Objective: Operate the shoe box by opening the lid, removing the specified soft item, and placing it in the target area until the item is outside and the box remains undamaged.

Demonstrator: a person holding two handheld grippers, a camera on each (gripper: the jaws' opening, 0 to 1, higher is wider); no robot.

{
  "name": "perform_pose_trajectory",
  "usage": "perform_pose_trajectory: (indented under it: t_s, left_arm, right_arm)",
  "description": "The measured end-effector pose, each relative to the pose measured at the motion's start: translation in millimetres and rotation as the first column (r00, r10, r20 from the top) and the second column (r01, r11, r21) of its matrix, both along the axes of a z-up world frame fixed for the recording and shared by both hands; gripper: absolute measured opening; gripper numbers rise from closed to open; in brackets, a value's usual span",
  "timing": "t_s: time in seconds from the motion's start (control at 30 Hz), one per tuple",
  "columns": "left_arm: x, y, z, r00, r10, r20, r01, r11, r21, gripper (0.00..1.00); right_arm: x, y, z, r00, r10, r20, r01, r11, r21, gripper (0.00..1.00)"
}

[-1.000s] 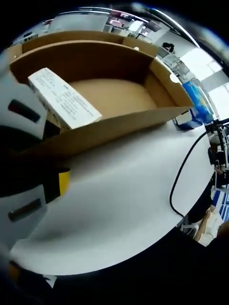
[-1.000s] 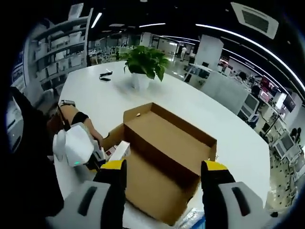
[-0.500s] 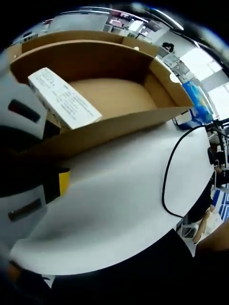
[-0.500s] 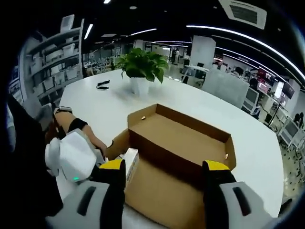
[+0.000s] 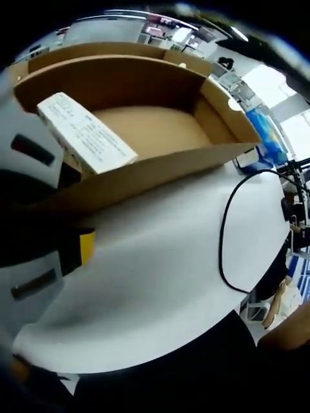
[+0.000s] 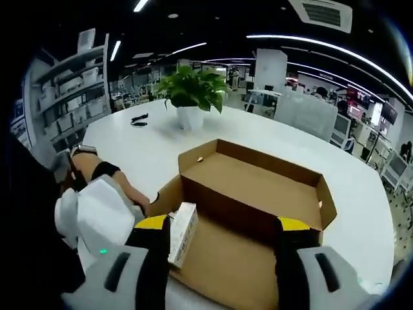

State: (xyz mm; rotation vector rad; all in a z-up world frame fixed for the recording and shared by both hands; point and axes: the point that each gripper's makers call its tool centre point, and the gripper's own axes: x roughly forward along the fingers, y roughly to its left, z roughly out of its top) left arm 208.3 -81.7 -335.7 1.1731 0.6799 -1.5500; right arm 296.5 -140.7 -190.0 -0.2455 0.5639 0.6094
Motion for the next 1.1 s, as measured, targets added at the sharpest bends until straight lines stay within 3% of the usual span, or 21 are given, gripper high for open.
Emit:
perform_pose_trajectory:
  t_s: [0.47, 1.1]
  left_arm:
    - [2.6, -1, -0.3, 1.0, 0.002, -0.004, -0.002, 1.0, -0.003, 0.12]
    - [4.8, -4, -0.5, 1.0, 0.0, -0.006, 0.0, 1.0, -0.006, 0.12]
  right_arm:
    - [13, 15, -27.5, 0.998, 0.017, -0.056, -0.015, 0.999, 0.035, 0.67]
    - [25, 34, -42.1, 0.994, 0.05, -0.092, -0.045, 0.998, 0.048, 0.68]
